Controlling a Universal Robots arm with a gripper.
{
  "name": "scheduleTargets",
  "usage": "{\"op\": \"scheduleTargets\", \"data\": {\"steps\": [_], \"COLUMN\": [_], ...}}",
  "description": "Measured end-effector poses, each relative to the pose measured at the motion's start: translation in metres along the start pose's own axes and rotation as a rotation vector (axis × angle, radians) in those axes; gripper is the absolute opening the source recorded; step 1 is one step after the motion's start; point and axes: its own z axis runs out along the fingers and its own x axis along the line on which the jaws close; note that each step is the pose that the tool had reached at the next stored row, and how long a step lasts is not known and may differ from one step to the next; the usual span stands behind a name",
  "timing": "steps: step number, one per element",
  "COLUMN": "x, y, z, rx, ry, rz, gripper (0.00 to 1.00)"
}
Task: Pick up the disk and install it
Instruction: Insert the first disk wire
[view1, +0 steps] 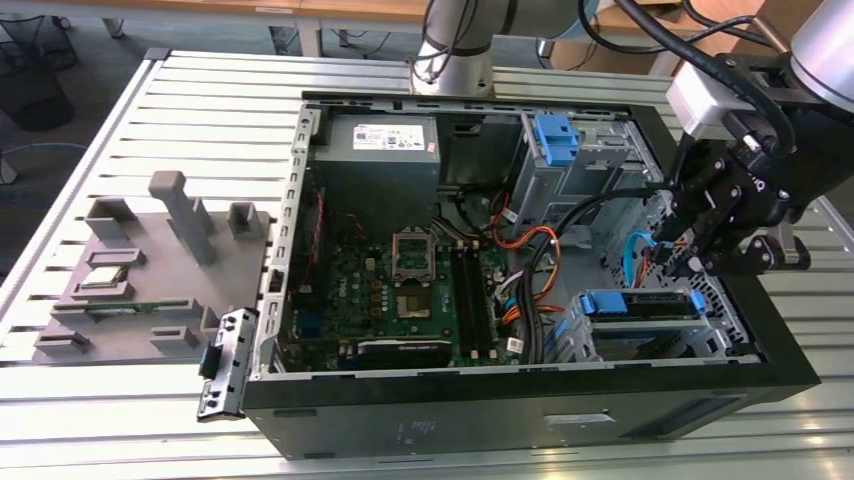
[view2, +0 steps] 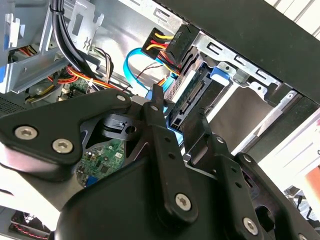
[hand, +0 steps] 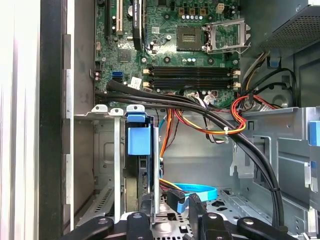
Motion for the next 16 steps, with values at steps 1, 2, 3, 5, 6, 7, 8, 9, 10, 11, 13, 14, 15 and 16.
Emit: {"op": "scheduleTargets", "data": {"steps": [1, 2, 3, 5, 6, 7, 8, 9, 10, 11, 13, 14, 15, 16], "x": [0.0, 0.0, 0.0, 0.0, 0.0, 0.0, 0.0, 0.0, 0.0, 0.0, 0.0, 0.0, 0.0, 0.0], "y": [0.0, 0.0, 0.0, 0.0, 0.0, 0.0, 0.0, 0.0, 0.0, 0.0, 0.0, 0.0, 0.0, 0.0], "z": [0.0, 0.0, 0.0001, 0.0001, 0.0001, 0.0001, 0.0002, 0.0002, 0.0002, 0.0002, 0.0002, 0.0003, 0.0003, 0.0003], "rx": [0.0, 0.0, 0.0, 0.0, 0.0, 0.0, 0.0, 0.0, 0.0, 0.0, 0.0, 0.0, 0.0, 0.0], "ry": [0.0, 0.0, -0.0001, 0.0, 0.0, 0.0, -0.0001, 0.0, -0.0001, 0.0, 0.0, 0.0, 0.0, 0.0], "rz": [0.0, 0.0, 0.0, 0.0, 0.0, 0.0, 0.0, 0.0, 0.0, 0.0, 0.0, 0.0, 0.0, 0.0], "gripper": [0.41, 0.41, 0.35, 0.29, 0.23, 0.17, 0.17, 0.16, 0.16, 0.16, 0.16, 0.16, 0.16, 0.16]}}
